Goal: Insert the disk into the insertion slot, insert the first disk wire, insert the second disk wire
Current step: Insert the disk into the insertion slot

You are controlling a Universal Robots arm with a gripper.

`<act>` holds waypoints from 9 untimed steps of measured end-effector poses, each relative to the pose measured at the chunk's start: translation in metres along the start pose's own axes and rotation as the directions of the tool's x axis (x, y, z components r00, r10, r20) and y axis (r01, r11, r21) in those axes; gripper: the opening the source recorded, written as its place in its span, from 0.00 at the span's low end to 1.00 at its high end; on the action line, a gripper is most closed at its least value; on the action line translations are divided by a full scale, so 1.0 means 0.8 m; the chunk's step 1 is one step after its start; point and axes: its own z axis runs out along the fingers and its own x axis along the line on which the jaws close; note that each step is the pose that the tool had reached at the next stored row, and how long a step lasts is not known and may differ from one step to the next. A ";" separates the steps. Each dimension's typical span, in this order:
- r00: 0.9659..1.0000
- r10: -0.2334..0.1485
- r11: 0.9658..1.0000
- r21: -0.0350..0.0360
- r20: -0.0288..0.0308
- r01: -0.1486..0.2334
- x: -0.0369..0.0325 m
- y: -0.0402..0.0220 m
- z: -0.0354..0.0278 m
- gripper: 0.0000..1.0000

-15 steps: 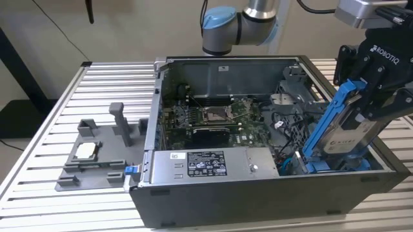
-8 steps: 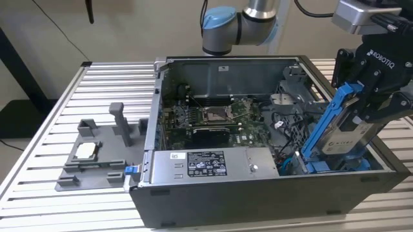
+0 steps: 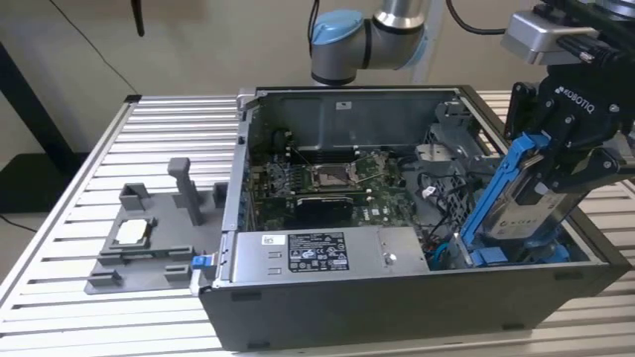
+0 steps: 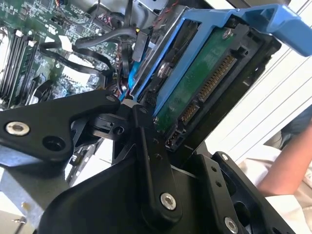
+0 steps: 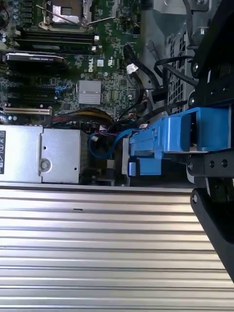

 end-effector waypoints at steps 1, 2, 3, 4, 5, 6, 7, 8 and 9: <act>1.000 0.000 1.000 0.000 0.000 0.000 -0.0004 -0.0001 0.0021 0.33; 1.000 0.000 1.000 0.000 0.000 0.000 -0.0006 -0.0002 0.0044 0.33; 1.000 0.000 1.000 0.000 0.000 0.000 -0.0006 -0.0003 0.0070 0.33; 1.000 0.000 1.000 0.000 0.000 0.000 -0.0007 -0.0004 0.0089 0.33; 1.000 0.000 1.000 0.000 0.000 0.000 -0.0007 -0.0005 0.0112 0.33; 1.000 0.000 1.000 0.000 0.000 0.000 -0.0007 -0.0006 0.0137 0.33; 1.000 0.000 1.000 0.000 0.000 0.000 -0.0007 -0.0007 0.0159 0.33; 1.000 0.000 1.000 0.000 0.000 0.000 -0.0007 -0.0008 0.0181 0.33; 1.000 0.000 1.000 0.000 0.000 0.000 -0.0008 -0.0008 0.0206 0.33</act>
